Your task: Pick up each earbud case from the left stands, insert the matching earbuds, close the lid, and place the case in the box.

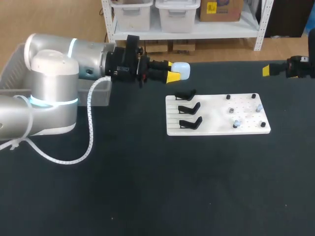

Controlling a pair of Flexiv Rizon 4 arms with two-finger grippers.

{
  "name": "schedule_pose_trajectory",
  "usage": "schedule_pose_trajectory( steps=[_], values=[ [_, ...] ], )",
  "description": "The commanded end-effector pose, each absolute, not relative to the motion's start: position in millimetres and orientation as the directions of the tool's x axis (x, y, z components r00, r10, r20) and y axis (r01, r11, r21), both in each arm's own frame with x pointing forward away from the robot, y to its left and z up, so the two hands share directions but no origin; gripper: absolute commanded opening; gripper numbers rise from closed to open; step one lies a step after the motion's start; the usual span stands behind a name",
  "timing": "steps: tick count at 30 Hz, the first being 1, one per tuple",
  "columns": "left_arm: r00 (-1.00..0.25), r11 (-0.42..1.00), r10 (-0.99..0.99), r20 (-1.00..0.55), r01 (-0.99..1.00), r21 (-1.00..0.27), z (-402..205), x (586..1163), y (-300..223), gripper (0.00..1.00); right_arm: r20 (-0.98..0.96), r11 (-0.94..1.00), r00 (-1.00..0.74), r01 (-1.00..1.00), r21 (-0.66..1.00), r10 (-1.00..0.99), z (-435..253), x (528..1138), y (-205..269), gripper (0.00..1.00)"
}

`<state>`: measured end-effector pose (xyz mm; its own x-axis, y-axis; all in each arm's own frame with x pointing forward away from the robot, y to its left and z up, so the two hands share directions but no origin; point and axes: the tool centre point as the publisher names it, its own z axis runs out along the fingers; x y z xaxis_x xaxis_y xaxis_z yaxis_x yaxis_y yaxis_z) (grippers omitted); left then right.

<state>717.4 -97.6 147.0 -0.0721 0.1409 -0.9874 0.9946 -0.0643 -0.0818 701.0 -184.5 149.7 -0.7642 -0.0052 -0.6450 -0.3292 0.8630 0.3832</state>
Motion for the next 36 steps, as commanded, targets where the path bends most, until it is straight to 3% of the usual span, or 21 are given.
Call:
schedule_pose_trajectory(
  steps=[1,21,36],
  values=[
    [-0.073,-0.064,0.142,-0.987,0.995,-0.082,146.9,717.7,-97.7,0.0,-0.676,0.843,-0.736,-0.38,0.381,-0.027,159.8,687.9,-167.5,1.0],
    [-0.073,-0.064,0.142,-0.987,0.995,-0.082,146.9,717.7,-97.7,0.0,-0.695,0.714,-0.703,-0.565,0.414,-0.154,202.8,633.2,-48.5,1.0],
    [-0.073,-0.064,0.142,-0.987,0.995,-0.082,146.9,717.7,-97.7,0.0,-0.641,0.676,-0.716,-0.618,0.4,-0.276,193.8,639.1,20.1,1.0]
  ],
)
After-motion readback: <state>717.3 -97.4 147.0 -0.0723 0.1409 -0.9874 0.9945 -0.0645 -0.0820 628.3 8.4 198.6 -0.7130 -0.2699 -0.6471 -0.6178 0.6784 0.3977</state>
